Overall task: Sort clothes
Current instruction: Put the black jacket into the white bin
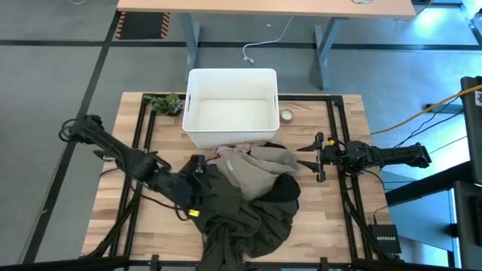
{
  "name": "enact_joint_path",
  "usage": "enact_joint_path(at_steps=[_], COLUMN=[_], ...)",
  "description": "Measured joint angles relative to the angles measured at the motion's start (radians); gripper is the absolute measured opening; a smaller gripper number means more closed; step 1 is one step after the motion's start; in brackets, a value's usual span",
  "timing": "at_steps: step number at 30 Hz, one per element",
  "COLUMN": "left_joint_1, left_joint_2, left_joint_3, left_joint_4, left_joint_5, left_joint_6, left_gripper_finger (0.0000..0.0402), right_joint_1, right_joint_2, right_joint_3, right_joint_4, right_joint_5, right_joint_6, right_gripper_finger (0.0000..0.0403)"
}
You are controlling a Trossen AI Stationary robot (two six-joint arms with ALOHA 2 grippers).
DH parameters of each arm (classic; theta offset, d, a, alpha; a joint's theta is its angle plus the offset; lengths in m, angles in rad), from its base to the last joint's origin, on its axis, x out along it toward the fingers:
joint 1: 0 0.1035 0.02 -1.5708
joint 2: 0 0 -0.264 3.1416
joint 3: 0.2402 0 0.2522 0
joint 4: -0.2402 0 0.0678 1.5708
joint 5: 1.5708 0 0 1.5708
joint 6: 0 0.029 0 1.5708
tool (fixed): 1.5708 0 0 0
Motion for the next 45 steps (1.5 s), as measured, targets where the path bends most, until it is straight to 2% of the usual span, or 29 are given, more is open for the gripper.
enact_joint_path(at_steps=[7, 10, 21, 28, 37, 40, 45], left_joint_1=[-0.002, -0.001, 0.039, 0.092, 0.13, 0.129, 0.129], left_joint_2=[0.129, 0.18, 0.338, 0.43, 0.528, 0.55, 0.566], left_joint_3=[0.0, 0.0, 0.0, 0.0, 0.003, 0.003, 0.003], left_joint_4=[-0.146, -0.151, -0.14, -0.131, -0.1, -0.087, -0.078], left_joint_5=[0.03, 0.082, 0.096, 0.191, 0.198, 0.194, 0.198], left_joint_6=[-0.178, -0.183, -0.215, -0.233, -0.235, -0.22, -0.208], left_gripper_finger=[0.0237, 0.0237, 0.0237, 0.0237, 0.0236, 0.0222, 0.0165], right_joint_1=[0.0, 0.0, 0.0, 0.0, 0.0, 0.0, 0.0], right_joint_2=[0.0, 0.0, 0.0, 0.0, 0.0, 0.0, 0.0], right_joint_3=[0.0, 0.0, 0.0, 0.0, 0.0, 0.0, 0.0], right_joint_4=[0.0, 0.0, 0.0, 0.0, 0.0, 0.0, 0.0], right_joint_5=[0.0, 0.0, 0.0, 0.0, 0.0, 0.0, 0.0], right_joint_6=[0.0, 0.0, 0.0, 0.0, 0.0, 0.0, 0.0], right_gripper_finger=[0.0218, 0.0218, 0.0218, 0.0218, 0.0218, 0.0218, 0.0218])
